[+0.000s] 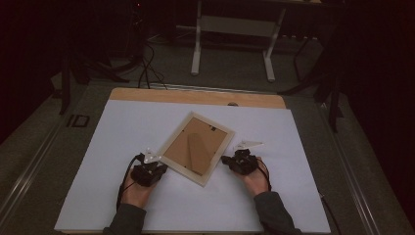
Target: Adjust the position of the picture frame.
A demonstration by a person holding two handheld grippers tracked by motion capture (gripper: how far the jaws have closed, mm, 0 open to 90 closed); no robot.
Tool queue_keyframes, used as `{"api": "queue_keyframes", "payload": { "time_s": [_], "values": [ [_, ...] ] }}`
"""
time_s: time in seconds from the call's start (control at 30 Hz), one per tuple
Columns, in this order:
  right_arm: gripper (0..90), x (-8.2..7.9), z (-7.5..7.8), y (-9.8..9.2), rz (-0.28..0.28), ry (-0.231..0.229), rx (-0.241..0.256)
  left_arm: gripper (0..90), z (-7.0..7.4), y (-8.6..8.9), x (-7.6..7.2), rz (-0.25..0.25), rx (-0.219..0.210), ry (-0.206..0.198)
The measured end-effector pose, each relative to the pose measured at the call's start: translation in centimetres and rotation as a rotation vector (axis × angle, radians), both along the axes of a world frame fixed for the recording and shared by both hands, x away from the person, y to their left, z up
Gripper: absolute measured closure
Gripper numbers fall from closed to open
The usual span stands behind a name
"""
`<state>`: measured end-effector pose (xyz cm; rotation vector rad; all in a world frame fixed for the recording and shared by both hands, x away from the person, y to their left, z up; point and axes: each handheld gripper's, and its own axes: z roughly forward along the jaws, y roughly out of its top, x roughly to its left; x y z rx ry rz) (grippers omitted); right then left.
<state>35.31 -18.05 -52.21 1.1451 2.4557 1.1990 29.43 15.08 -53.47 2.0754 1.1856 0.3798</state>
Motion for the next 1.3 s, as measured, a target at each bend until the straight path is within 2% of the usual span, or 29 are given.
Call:
{"api": "queue_keyframes", "payload": {
  "time_s": [0.1,0.2,0.3,0.37,0.47,0.57,0.83,0.9,1.0,1.13,1.23,1.3],
  "values": [
    [89.6,1.2,0.2,-0.1,-0.015,-0.014,-0.001,90.0,0.0,0.0,0.0,0.001,-0.002,0.000],
    [89.3,2.1,0.5,0.0,-0.021,-0.057,0.019,90.0,0.0,0.1,0.1,0.005,-0.007,0.001],
    [89.3,3.2,0.5,-0.1,-0.042,-0.080,0.011,90.0,-0.1,0.2,0.2,0.012,-0.012,0.003],
    [89.1,4.0,0.6,-0.3,-0.066,-0.078,0.007,90.0,-0.1,0.2,0.3,0.012,-0.011,-0.001],
    [87.7,5.0,0.7,-0.8,-0.120,-0.074,0.036,90.0,-0.1,0.3,0.4,0.015,-0.019,0.000],
    [87.9,5.9,0.7,-1.1,-0.149,-0.071,0.045,90.0,-0.1,0.3,0.6,0.018,-0.022,0.001],
    [88.7,8.1,1.0,-1.8,-0.197,-0.067,0.044,90.0,-0.3,0.7,1.1,0.028,-0.057,0.008],
    [89.0,9.1,1.1,-2.3,-0.231,-0.050,0.031,90.0,-0.3,0.8,1.2,0.032,-0.065,0.011],
    [89.3,9.6,1.0,-2.5,-0.260,-0.039,0.030,90.0,-0.3,0.7,1.3,0.031,-0.060,0.014],
    [89.5,10.3,1.0,-2.7,-0.293,-0.039,0.016,90.0,0.2,0.2,1.8,0.011,0.009,0.016],
    [89.4,10.5,1.1,-2.6,-0.300,-0.034,0.008,90.0,0.1,0.2,2.0,0.011,0.002,0.022],
    [89.5,10.9,1.0,-2.5,-0.297,-0.033,-0.017,90.0,0.1,0.2,2.3,0.014,-0.002,0.023]
  ]
}}
